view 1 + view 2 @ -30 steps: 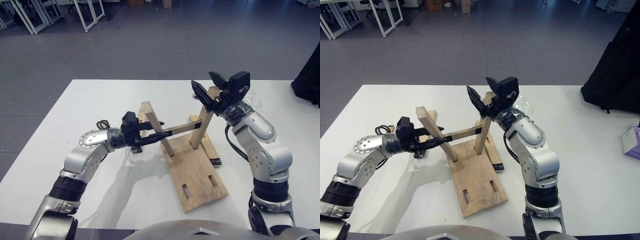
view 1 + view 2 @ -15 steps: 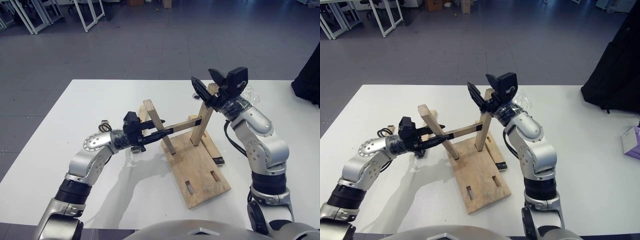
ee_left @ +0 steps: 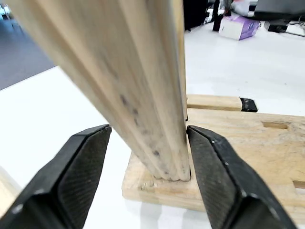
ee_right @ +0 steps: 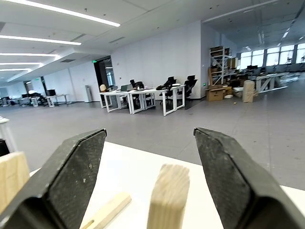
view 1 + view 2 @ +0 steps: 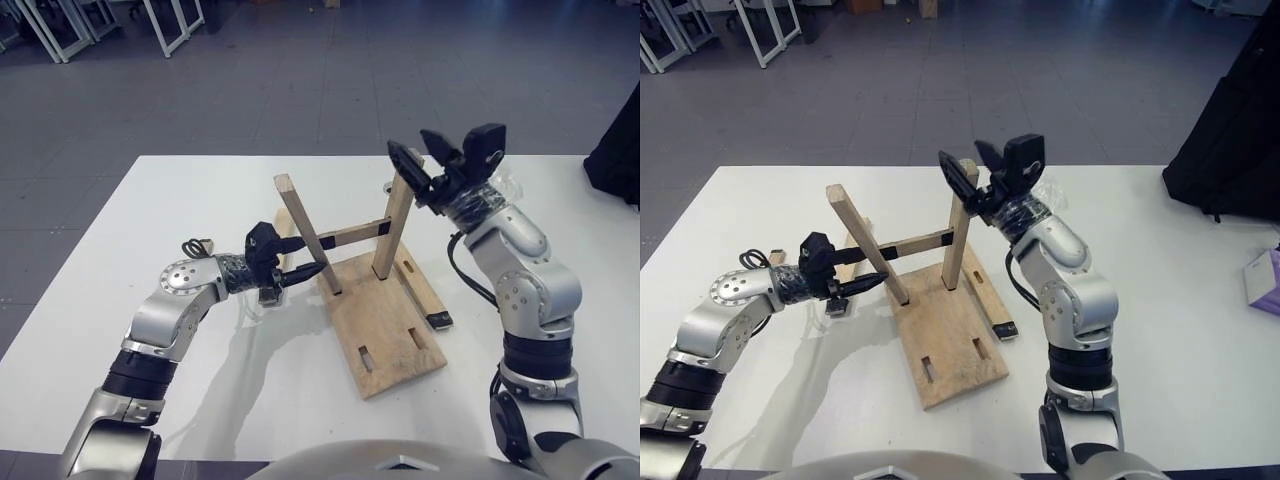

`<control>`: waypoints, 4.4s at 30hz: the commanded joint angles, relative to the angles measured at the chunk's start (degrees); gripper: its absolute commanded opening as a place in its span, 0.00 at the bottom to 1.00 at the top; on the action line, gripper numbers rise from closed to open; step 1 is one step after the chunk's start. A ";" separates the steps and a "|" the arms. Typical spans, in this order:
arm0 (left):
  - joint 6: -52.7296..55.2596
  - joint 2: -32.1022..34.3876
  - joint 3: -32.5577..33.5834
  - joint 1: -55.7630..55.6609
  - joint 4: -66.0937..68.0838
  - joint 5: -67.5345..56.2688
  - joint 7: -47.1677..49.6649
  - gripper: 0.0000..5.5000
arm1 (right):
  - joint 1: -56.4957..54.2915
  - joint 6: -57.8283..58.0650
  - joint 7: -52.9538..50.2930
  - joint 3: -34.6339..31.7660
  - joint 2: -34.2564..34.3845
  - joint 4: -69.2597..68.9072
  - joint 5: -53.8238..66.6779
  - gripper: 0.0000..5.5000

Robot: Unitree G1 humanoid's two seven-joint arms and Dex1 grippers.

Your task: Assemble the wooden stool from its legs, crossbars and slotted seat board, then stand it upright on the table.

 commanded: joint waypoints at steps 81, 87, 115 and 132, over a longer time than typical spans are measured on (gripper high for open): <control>3.20 -13.99 31.52 18.96 -3.59 -16.72 8.38 0.08 | 27.15 -1.40 8.57 -7.92 -4.93 -2.45 15.96 0.61; 28.95 -6.72 34.85 31.45 -19.87 -54.32 -5.59 0.08 | 30.58 5.51 23.29 -9.69 -11.55 -6.13 31.16 0.61; 26.22 -7.20 17.61 18.63 -24.08 -41.09 -1.36 0.08 | 19.74 11.12 6.94 3.05 -1.03 -9.04 46.21 0.20; 26.54 -8.42 17.80 17.94 -19.10 -39.27 4.68 0.31 | 19.02 9.24 7.38 0.78 -2.60 -10.07 49.42 0.07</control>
